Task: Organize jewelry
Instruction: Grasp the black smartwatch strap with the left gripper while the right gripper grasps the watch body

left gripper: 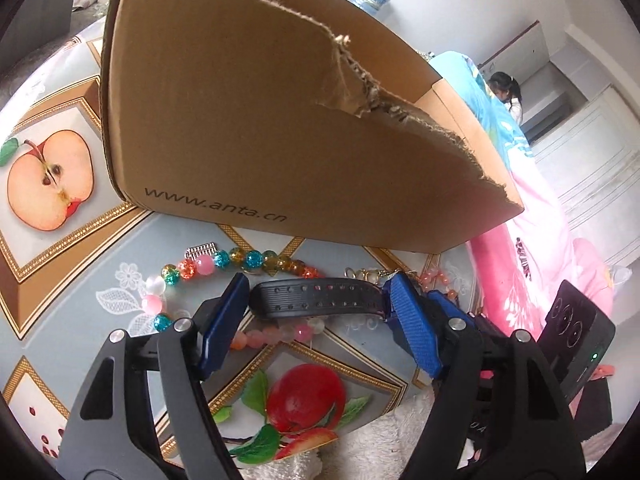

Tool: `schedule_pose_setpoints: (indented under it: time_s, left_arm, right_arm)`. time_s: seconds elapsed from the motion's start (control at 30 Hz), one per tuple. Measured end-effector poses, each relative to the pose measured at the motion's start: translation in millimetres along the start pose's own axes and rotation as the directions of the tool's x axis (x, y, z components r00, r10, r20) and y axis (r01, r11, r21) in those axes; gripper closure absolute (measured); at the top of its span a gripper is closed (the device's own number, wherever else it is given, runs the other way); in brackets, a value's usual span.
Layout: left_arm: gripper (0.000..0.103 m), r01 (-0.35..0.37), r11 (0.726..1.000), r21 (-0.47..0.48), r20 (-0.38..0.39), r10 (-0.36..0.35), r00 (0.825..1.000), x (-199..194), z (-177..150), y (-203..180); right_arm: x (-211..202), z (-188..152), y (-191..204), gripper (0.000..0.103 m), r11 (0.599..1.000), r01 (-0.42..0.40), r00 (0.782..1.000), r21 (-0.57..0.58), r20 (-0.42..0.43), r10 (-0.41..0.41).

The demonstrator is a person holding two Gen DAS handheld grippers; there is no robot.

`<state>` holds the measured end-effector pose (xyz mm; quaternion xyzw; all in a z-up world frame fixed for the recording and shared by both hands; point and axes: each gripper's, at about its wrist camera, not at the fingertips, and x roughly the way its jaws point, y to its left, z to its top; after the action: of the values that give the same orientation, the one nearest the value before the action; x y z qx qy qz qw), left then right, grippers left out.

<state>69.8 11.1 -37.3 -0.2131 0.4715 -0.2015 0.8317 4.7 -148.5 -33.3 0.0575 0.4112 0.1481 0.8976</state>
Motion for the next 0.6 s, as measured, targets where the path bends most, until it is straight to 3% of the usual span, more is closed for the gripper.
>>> schedule_pose_setpoints:
  time_s: [0.07,0.13,0.37,0.6]
  left_arm:
    - [0.034,-0.008,1.000,0.016,0.013,0.008,1.000,-3,-1,-4]
    - [0.043,-0.022,0.999,0.048,0.022,0.021,1.000,-3,-1,-11]
    - [0.056,-0.066,0.990,0.123,0.042,0.061,0.997,-4,0,-26]
    - [0.077,-0.092,0.982,0.164,0.045,0.085,0.995,-4,-4,-31]
  right_arm:
    - [0,-1,1,0.036,1.000,0.003,1.000,-0.011,0.001,-0.003]
    - [0,-1,1,0.036,1.000,0.002,1.000,-0.015,0.003,-0.002]
    - [-1,-5,4,0.036,0.999,0.006,1.000,-0.044,0.011,-0.006]
    - [-2,-8,8,0.036,0.997,0.022,1.000,-0.077,0.020,-0.021]
